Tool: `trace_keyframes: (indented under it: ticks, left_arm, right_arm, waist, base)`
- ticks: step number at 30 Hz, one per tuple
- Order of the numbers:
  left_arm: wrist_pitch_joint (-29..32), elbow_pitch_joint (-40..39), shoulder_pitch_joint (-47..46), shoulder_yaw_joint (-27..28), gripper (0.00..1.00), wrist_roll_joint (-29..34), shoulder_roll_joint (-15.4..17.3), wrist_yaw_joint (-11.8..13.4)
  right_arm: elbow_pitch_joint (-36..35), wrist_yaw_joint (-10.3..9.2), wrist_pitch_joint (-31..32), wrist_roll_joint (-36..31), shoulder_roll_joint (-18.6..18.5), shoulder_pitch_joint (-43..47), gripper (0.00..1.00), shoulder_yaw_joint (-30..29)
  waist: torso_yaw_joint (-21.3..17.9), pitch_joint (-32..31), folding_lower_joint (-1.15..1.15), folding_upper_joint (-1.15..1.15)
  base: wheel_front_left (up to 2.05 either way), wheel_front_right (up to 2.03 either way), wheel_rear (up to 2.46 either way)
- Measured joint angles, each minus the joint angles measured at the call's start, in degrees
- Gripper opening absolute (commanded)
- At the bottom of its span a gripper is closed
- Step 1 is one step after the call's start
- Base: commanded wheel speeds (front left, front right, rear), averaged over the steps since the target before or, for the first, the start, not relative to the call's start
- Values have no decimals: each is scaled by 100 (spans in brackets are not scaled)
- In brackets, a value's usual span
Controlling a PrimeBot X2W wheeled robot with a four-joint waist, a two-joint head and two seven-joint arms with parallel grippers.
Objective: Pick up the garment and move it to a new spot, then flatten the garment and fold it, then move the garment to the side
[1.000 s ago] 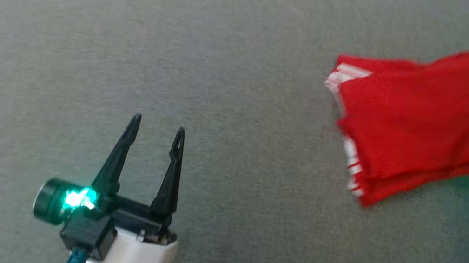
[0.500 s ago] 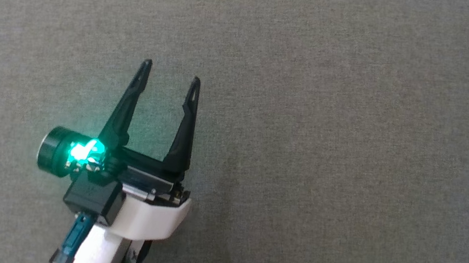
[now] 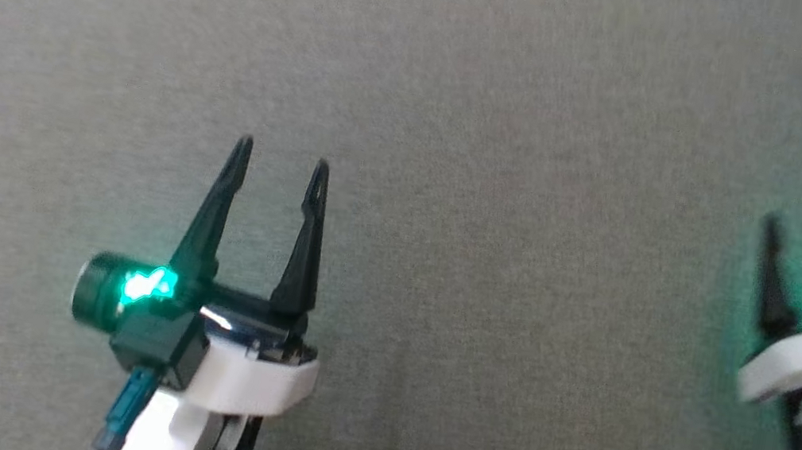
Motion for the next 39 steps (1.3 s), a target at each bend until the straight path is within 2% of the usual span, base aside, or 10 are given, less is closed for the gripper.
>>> trace_keyframes:
  ticks: [2,6,9,14,18,22,39]
  left_arm:
    - [-1,34,86,15,100,-66,-1,0]
    - [0,261,477,119,100,-171,0,-5]
    - [1,437,714,164,100,-224,0,-49]
    - [3,527,1091,291,100,-204,0,-131]
    - [3,523,1403,425,100,-126,2,-169]
    - [3,525,1633,641,100,-96,3,-192]
    - [3,588,1747,734,100,-97,4,-55]
  right_arm:
    - [88,1,-249,71,94,98,100,160]
    - [558,0,-1239,280,333,387,100,727]
    - [712,0,-1471,431,526,589,100,939]
    - [-80,0,-1472,222,851,1181,100,827]
    - [-377,0,-1471,32,1047,1891,100,587]
    - [-690,0,-1471,32,1194,2157,100,376]
    - [-784,0,-1471,30,1222,2217,100,492]
  waist:
    - [35,-116,0,0]
    - [158,-578,-1,0]
    - [242,-928,-1,0]
    - [365,-1505,-1,0]
    - [459,-1858,-1,0]
    - [508,-2060,0,0]
    - [435,-2088,1,0]
  base:
    - [0,0,0]
    - [0,0,0]
    - [0,0,0]
    - [0,0,0]
    - [0,0,0]
    - [0,0,0]
    - [0,0,0]
